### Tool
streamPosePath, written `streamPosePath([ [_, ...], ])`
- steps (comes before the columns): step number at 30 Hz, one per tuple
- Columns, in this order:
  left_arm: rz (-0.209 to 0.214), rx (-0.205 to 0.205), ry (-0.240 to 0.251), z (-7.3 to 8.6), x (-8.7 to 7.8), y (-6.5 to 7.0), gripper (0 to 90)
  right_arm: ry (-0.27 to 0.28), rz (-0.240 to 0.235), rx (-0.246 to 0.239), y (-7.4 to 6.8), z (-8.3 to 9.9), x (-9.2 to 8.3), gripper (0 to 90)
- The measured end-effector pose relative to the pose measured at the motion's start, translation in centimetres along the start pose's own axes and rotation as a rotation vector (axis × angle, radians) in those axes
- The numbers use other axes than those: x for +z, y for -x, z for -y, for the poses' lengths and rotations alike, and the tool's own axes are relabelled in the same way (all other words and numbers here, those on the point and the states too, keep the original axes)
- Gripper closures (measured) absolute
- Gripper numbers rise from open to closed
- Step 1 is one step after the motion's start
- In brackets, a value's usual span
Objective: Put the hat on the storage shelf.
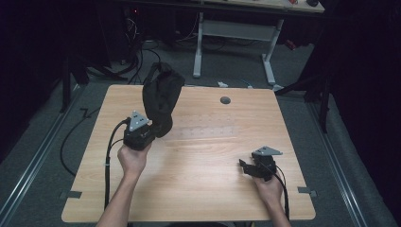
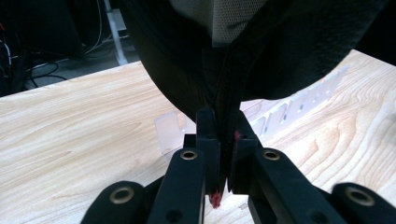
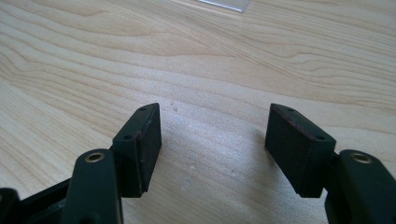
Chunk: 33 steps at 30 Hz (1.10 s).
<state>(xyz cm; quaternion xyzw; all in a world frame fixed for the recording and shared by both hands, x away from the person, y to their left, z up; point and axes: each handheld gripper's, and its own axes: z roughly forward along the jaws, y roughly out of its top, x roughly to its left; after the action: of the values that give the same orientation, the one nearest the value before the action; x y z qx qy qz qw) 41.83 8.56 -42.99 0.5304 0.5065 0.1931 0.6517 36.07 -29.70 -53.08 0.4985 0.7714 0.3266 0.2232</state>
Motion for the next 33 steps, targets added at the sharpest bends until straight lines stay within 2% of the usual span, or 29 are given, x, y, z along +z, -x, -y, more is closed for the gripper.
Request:
streamPosePath([
  [18,-0.029,0.007,0.011,0.7,0.5,0.5,85.9,0.0,0.001,0.002,0.0,0.0,0.0,36.3],
  [25,-0.038,0.005,-0.003,1.7,0.9,0.0,85.9,0.0,0.0,0.002,0.0,0.0,0.0,36.3],
  [33,-0.037,-0.012,-0.003,1.8,1.0,-0.4,85.8,0.0,0.001,0.001,0.0,0.0,0.0,36.2],
])
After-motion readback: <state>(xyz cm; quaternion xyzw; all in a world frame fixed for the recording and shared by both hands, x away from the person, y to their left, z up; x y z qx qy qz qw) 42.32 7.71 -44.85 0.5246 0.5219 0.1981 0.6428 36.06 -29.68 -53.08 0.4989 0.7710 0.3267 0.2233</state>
